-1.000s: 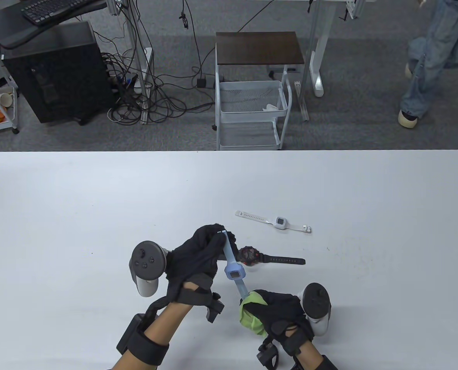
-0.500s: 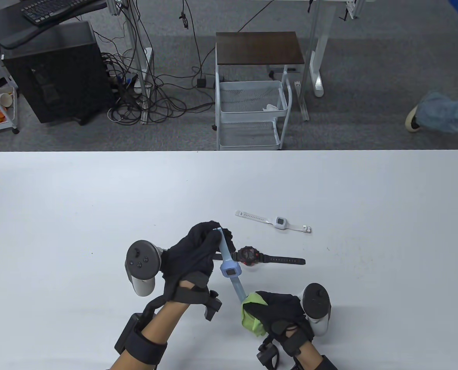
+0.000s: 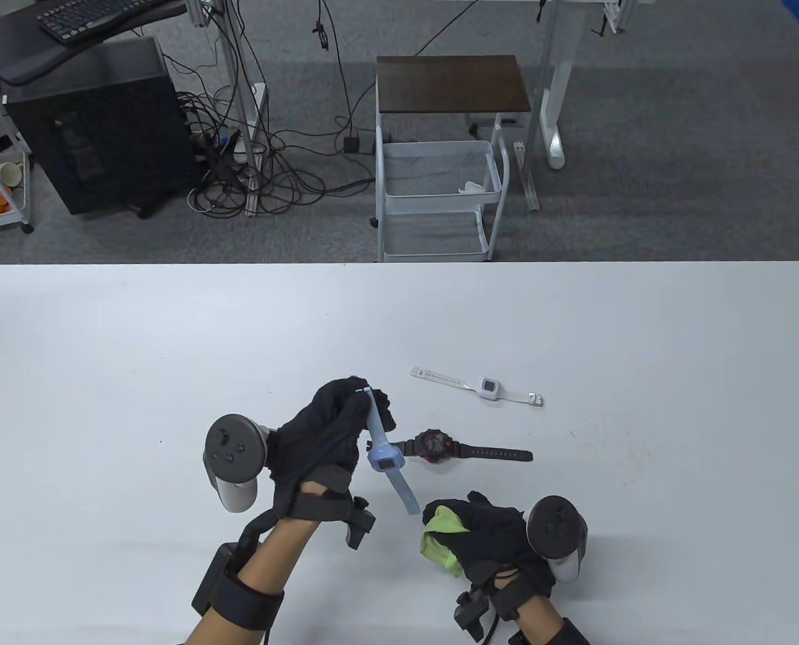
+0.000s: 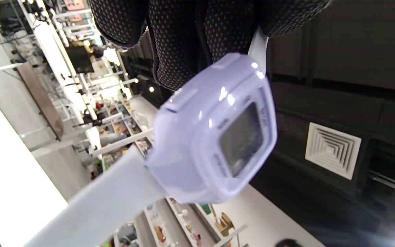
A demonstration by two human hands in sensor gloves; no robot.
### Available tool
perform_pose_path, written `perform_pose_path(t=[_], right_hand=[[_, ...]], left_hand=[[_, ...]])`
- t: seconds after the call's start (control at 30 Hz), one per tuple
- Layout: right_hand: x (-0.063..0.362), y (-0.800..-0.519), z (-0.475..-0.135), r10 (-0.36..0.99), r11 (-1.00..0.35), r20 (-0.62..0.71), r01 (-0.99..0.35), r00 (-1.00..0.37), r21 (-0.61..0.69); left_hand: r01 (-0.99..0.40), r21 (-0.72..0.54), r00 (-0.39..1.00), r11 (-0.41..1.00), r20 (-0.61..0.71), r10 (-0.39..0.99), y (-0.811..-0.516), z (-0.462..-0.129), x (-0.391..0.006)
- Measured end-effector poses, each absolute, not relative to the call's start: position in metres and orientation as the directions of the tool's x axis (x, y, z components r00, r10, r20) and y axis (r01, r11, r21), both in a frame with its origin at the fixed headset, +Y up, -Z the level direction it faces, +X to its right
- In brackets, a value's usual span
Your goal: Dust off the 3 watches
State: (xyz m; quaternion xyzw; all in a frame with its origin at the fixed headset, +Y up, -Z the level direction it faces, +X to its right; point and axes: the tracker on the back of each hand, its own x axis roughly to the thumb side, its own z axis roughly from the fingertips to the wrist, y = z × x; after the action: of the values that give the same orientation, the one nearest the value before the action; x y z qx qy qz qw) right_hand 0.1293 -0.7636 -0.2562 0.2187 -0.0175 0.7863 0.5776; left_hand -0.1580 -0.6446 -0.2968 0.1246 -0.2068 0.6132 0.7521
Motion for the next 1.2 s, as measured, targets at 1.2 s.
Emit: perform_pose_path(t=[1.2], right_hand=[[0.134,-0.792,-0.276,0.536,-0.799,0.132,-0.451,-0.834,0.398]], left_hand=[[-0.953,-0.101,0.214,0.286,0.446,0.869,-0.660,-0.299,-0.145]])
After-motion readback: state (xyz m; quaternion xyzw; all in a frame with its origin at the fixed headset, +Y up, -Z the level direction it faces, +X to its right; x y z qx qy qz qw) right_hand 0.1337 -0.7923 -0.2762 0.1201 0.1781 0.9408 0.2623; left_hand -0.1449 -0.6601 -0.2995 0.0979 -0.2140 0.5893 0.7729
